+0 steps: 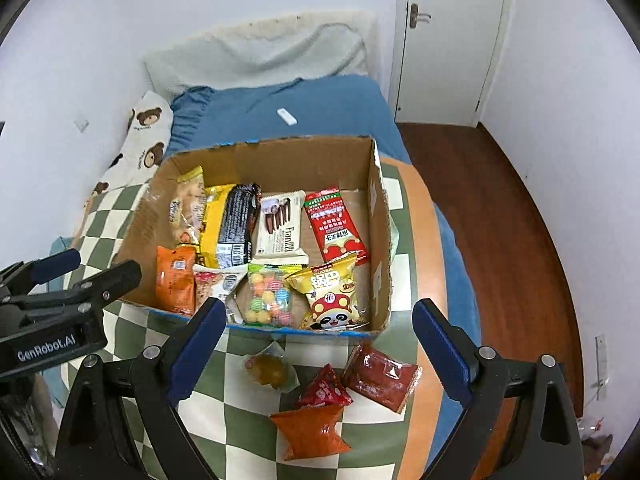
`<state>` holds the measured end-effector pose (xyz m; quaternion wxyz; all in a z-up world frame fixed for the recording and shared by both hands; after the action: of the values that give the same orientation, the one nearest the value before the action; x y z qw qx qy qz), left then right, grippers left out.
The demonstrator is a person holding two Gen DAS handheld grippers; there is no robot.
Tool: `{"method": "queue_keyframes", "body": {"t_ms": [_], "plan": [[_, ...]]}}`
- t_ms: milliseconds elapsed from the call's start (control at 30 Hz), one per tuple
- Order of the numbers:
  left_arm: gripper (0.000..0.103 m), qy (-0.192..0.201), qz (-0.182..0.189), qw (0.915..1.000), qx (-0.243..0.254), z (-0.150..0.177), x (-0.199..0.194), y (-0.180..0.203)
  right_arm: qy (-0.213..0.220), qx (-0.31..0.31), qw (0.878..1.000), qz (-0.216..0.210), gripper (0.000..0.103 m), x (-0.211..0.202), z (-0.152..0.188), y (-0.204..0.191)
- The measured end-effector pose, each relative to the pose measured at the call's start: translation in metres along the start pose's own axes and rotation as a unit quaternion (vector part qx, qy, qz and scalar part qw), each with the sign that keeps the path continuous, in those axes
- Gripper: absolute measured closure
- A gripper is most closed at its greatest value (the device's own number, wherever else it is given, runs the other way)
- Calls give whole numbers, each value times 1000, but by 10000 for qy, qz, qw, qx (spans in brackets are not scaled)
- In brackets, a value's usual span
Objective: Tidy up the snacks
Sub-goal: 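Grasp the orange packet with left tool while right tool grasps the brown packet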
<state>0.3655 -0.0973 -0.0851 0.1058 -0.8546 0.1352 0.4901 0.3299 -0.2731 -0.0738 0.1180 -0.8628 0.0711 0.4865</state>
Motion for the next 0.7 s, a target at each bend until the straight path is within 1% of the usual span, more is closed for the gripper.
{"method": "queue_keyframes", "body": {"t_ms": [267, 433, 500, 567, 600, 667, 700], "plan": [[8, 429, -101, 9990, -15, 15, -43, 3, 356, 4, 9992, -154, 7, -43, 17, -1], [8, 499, -125, 9987, -6, 23, -54, 6, 426, 248, 9980, -394, 7, -58, 25, 7], [8, 433, -146, 9989, 40, 29, -50, 10, 405, 327, 9976, -464, 7, -59, 27, 11], [8, 294, -131, 9995, 70, 37, -41, 15, 282, 419, 9975, -502, 7, -55, 33, 19], [8, 212, -124, 9997, 85, 41, -36, 18, 186, 478, 9975, -481, 7, -50, 40, 26], [8, -76, -73, 9998, 172, 57, -17, 29, -58, 594, 9977, -331, 7, -34, 58, 43], [8, -225, -63, 9995, 225, 64, -7, 35, -304, 719, 9968, -196, 7, -18, 75, 59]]}}
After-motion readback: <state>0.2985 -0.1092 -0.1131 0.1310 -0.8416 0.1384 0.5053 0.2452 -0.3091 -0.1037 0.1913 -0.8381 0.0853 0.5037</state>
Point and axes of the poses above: each gripper's, at about its wrist camera, not at the fingertips, and x roughly the way its jaws point, y to its right, z to its underside, the point moved 4 cm from there along x, roughly the way its jaws point, and after that the axes turned 12 degrees about x, right-handed, at the moved point
